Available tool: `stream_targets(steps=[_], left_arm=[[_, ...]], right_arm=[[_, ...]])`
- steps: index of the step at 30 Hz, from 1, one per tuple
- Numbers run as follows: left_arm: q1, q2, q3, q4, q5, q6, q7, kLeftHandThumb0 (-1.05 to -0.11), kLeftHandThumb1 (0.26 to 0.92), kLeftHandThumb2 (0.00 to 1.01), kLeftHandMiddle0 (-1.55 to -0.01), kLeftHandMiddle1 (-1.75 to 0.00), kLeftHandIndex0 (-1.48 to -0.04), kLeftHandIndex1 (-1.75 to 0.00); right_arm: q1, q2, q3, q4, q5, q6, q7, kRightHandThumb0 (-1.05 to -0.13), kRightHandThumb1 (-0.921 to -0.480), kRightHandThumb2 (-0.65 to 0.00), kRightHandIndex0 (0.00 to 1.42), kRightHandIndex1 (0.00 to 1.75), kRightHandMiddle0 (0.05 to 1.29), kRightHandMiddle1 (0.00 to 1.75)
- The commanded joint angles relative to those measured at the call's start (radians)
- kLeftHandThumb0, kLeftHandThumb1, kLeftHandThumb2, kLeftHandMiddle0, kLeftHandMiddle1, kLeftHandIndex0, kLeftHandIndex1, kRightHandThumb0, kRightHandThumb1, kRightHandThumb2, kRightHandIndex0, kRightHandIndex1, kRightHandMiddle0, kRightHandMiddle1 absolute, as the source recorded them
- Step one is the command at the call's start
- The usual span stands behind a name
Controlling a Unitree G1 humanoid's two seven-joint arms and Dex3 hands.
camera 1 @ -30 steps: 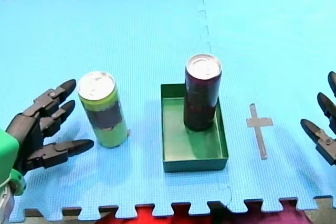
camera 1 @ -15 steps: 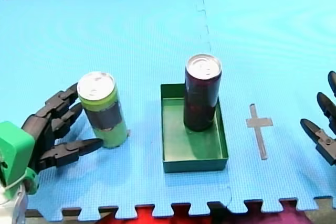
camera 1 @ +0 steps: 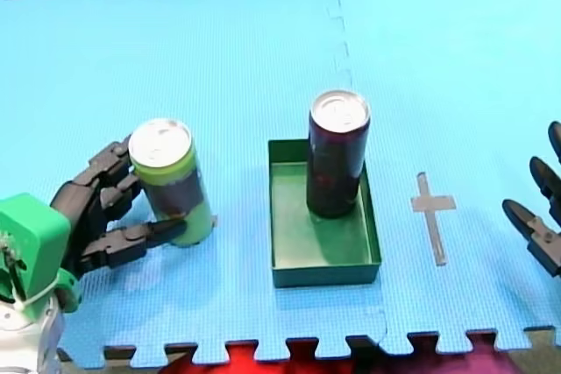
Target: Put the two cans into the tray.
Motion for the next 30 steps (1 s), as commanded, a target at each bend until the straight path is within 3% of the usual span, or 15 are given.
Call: stream_targets(steps=[1,11,30], left_arm=[[-0.009,0.002,0.001,0.002,0.0,-0.01,-0.004,-1.048,0.658,0.0,-0.23,0.0,-0.27,0.0],[0.012,-0.014,-0.007,-0.054,-0.005,-0.007,-0.011,-1.048,0.66,0.0,-0.22,0.0,-0.26,0.0],[0.035,-0.027,-0.021,-0.174,-0.023,0.089,-0.034,-1.048,0.666,0.0,-0.22,0.0,-0.26,0.0]], right_arm=[[-0.006,-0.005,-0.006,0.007,0.008,-0.004,0.002,-1.048,-0.916,0.0,0.47,0.0,0.38,0.0],[-0.01,-0.009,-0.013,0.026,0.015,-0.02,0.011,-1.048,-0.909,0.0,0.47,0.0,0.38,0.0],[-0.023,-0.012,-0.018,0.062,0.008,-0.053,0.006,-1.039,-0.915,-0.002,0.48,0.0,0.38,0.0]])
